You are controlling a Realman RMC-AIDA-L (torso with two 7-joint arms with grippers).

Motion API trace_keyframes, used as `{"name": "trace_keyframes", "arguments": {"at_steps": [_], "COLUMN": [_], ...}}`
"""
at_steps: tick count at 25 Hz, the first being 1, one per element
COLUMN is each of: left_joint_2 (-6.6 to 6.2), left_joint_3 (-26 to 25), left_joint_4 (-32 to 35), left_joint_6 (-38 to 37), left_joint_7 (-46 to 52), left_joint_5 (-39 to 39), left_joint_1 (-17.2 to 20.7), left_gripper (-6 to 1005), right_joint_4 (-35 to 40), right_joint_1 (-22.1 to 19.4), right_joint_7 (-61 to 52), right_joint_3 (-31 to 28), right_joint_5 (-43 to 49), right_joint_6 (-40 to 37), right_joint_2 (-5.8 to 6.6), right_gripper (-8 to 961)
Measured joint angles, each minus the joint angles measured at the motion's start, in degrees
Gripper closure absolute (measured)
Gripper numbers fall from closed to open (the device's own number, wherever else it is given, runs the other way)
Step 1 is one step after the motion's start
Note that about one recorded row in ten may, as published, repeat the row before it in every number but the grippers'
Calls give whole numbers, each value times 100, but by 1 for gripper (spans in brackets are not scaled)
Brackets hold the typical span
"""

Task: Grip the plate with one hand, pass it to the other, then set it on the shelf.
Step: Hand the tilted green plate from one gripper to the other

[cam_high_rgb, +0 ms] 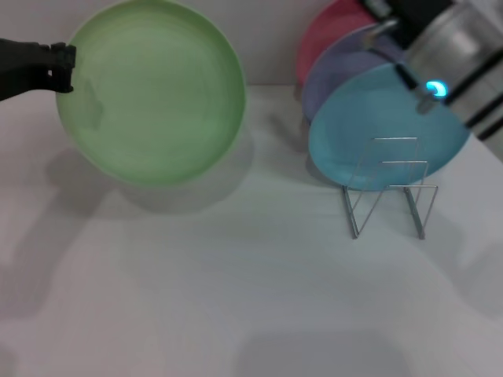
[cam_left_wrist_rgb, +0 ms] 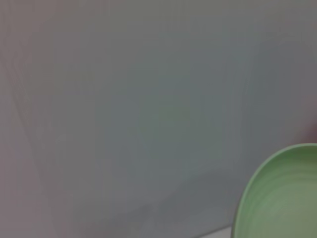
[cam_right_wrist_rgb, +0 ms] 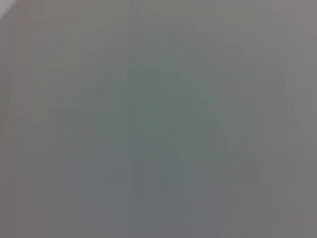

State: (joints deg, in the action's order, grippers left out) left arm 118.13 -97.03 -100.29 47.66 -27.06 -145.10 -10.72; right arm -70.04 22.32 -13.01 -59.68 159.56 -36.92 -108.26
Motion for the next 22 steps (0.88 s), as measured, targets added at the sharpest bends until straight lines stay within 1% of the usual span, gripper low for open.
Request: {"name": "trace_keyframes", "arguments": {"at_steps": [1, 2, 3, 4, 5, 6, 7, 8, 9, 10, 11, 12, 13, 14, 15, 16, 17, 18, 19, 20, 21, 22], "left_joint_2": [1, 1, 5, 5, 5, 3, 3, 1, -1, -4, -4, -4, -4, -4, -3, -3, -2, -2, 1, 3, 5, 5], "left_joint_3": [-1, -1, -2, -2, -1, -1, -1, -1, -1, -1, -1, -1, -1, -1, -1, -1, -1, -1, 1, 3, 13, 13], "left_joint_4": [-3, -3, -12, -12, -15, -16, -16, -17, -17, -19, -25, -25, -26, -26, -26, -27, -26, -26, -21, -13, -11, -11], "left_joint_6": [-128, -128, -199, -199, -218, -246, -246, -269, -291, -326, -368, -368, -387, -387, -397, -407, -429, -449, -479, -507, -541, -541], "left_joint_7": [-31, -31, -55, -55, -58, -59, -59, -59, -60, -61, -61, -61, -62, -62, -62, -62, -63, -63, -63, -63, -63, -63], "left_joint_5": [-1, -1, -1, -1, -1, -1, -1, 0, -1, -1, -1, -1, -1, -1, -1, 0, -1, 0, 0, 0, 0, 0], "left_joint_1": [26, 26, 43, 43, 44, 44, 44, 44, 44, 44, 44, 44, 44, 44, 44, 44, 44, 44, 43, 43, 44, 44], "left_gripper": [969, 969, 969, 969, 969, 969, 970, 970, 970, 970, 970, 970, 970, 970, 970, 970, 970, 970, 970, 970, 970, 970], "right_joint_4": [-548, -548, -1115, -1115, -1430, -1868, -1868, -2315, -2315, -2499, -2886, -2886, -3240, -3240, -3386, -3525, -3637, -3735, -3735, -3737, -3725, -3725], "right_joint_1": [-69, -69, -137, -137, -160, -186, -186, -221, -221, -244, -298, -298, -312, -312, -304, -296, -291, -313, -313, -330, -323, -323], "right_joint_7": [-366, -366, -534, -534, -527, -490, -490, -471, -471, -467, -456, -456, -408, -408, -348, -238, -77, 212, 212, 290, 302, 302], "right_joint_3": [-196, -196, -296, -296, -318, -384, -384, -521, -521, -590, -747, -747, -887, -887, -951, -1035, -1133, -1343, -1343, -1426, -1482, -1482], "right_joint_5": [530, 530, 744, 744, 745, 748, 748, 751, 751, 752, 742, 742, 649, 649, 572, 458, 351, 225, 225, 193, 59, 59], "right_joint_6": [999, 999, 1993, 1993, 2535, 3302, 3302, 4179, 4179, 4568, 5380, 5380, 6201, 6201, 6538, 6924, 7247, 7700, 7700, 7854, 8091, 8091], "right_joint_2": [-90, -90, -152, -152, -163, -183, -183, -245, -245, -291, -398, -398, -505, -505, -555, -632, -730, -968, -968, -1049, -1085, -1085], "right_gripper": [129, 129, 129, 129, 128, 128, 128, 128, 128, 128, 128, 128, 128, 128, 129, 129, 129, 129, 129, 129, 129, 129]}}
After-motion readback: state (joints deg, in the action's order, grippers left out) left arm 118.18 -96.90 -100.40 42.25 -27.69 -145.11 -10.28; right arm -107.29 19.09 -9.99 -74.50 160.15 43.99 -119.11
